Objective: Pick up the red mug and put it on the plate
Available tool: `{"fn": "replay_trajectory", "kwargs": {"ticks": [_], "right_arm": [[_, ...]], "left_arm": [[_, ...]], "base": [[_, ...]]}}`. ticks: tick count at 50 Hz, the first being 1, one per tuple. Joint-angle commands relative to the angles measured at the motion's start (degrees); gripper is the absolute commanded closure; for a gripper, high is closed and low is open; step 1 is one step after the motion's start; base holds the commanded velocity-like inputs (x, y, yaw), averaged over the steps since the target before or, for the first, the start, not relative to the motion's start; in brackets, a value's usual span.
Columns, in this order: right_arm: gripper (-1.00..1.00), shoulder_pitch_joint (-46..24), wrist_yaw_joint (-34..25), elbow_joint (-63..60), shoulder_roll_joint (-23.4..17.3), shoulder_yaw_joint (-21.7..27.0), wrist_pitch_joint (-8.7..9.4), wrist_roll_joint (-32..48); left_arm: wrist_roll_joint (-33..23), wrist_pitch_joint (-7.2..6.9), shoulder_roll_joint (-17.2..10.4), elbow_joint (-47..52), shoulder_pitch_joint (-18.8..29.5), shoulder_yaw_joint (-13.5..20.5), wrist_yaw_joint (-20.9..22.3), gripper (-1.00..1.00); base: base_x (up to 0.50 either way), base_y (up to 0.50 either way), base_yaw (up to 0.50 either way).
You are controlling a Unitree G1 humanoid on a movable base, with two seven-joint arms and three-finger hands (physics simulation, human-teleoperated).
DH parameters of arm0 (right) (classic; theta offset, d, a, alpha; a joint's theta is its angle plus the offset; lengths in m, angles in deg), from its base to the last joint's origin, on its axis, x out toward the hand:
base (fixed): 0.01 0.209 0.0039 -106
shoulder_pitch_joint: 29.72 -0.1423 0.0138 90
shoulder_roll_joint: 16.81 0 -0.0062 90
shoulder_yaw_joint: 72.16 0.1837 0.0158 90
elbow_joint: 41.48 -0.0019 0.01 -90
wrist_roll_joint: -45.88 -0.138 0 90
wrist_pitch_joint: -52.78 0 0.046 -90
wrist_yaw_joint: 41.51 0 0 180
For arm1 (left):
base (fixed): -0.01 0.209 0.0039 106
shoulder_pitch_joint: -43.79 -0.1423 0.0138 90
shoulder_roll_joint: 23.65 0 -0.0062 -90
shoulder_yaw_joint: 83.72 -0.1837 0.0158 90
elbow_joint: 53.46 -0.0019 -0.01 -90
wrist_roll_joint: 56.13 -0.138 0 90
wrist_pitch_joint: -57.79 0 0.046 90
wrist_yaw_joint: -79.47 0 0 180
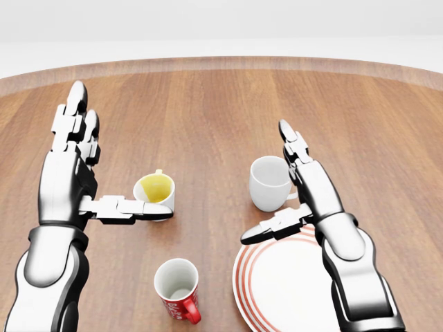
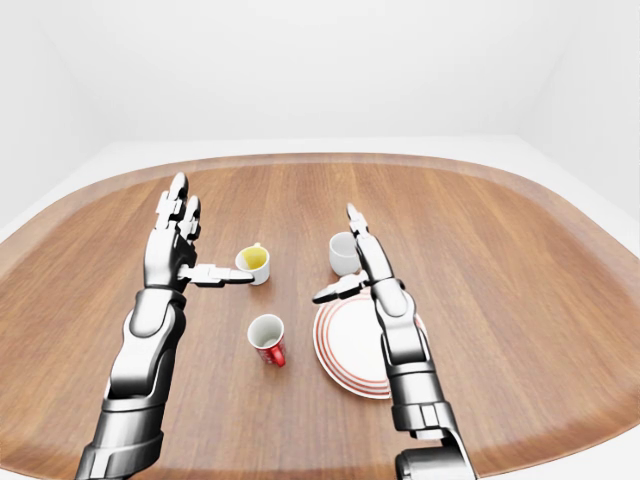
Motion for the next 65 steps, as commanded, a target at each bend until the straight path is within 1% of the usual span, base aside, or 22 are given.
{"fn": "replay_trajectory", "kwargs": {"ticks": [1,7,17,29,50,65], "right_arm": [[-1.00,-4.0,-2.8,4.1,0.0,-1.1,0.00,3.9],[-1.00,-5.5,-4.1,4.5,0.3,-1.7,0.00,6.1],[-1.00,-9.3,-5.3,9.1,1.4,-2.9,0.00,9.1],[-1.00,-13.3,-5.0,18.0,3.2,-4.2,0.00,11.6],[-1.00,-15.7,-4.5,26.9,5.6,-5.9,0.00,15.6],[-1.00,-17.2,-3.9,31.0,7.1,-6.4,0.00,16.7]], "left_arm": [[-0.2,0.00,0.0,0.8,0.0,-0.1,0.0,-1.00],[-0.4,0.00,0.2,1.0,0.0,-0.3,0.0,-1.00],[-0.5,0.00,0.2,0.6,0.5,-0.3,0.0,-1.00],[-0.4,0.00,0.2,0.2,0.2,-0.2,0.0,-1.00],[-0.7,0.00,0.4,1.9,-0.4,-0.5,0.2,-1.00],[-1.0,0.00,0.7,1.7,-0.8,-0.8,0.3,-1.00]], "base": [[0.00,0.00,0.00],[0.00,0.00,0.00],[0.00,0.00,0.00],[0.00,0.00,0.00],[0.00,0.00,0.00],[0.00,0.00,0.00]]}}
